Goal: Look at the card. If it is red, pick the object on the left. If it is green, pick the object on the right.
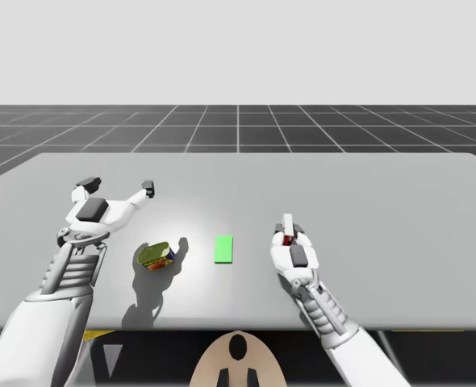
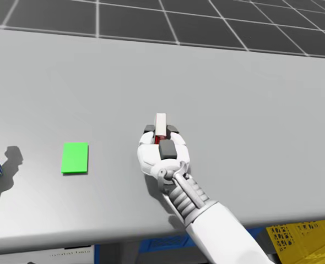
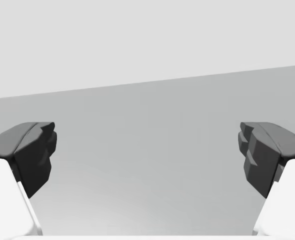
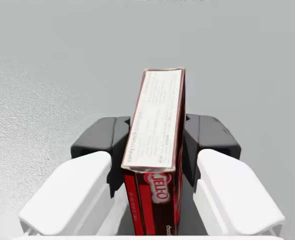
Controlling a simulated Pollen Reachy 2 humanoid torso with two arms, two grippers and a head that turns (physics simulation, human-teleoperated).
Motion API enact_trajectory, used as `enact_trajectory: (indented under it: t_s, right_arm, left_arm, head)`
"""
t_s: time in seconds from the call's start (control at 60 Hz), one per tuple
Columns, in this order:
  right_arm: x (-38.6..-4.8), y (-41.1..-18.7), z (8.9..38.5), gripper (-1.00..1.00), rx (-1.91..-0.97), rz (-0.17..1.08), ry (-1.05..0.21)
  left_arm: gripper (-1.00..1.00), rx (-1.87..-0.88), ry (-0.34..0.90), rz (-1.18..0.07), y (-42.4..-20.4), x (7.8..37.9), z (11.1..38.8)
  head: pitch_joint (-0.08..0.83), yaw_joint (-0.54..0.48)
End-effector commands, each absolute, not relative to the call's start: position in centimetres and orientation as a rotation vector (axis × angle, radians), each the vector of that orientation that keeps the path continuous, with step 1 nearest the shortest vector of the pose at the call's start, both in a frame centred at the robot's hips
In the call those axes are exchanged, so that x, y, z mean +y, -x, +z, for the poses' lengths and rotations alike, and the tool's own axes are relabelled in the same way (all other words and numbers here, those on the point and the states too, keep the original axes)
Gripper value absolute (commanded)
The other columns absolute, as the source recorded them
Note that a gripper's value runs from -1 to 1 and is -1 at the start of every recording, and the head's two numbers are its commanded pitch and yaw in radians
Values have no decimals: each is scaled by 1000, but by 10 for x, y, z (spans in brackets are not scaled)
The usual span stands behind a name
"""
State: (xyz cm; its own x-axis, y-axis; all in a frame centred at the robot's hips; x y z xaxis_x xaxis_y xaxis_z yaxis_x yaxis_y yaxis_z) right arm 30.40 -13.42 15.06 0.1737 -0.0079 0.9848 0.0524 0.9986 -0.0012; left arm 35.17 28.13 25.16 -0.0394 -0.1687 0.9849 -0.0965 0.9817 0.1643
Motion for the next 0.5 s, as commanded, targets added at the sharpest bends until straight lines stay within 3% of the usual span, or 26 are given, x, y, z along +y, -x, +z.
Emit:
enact_trajectory:
  t_s: [0.017, 0.217, 0.5]
  right_arm:
    - [-100, -296, 149, 1000, -1363, -97, -75]
    - [-102, -296, 150, 1000, -1364, -95, -72]
    - [-102, -293, 153, 1000, -1375, -89, -85]
  left_arm:
    - [-1000, -1612, -207, -60, -351, 281, 251]
    - [-1000, -1612, -207, -60, -351, 280, 251]
    - [-1000, -1608, -210, -61, -351, 279, 250]
  head:
    - [637, -253]
    - [600, -254]
    - [365, -275]
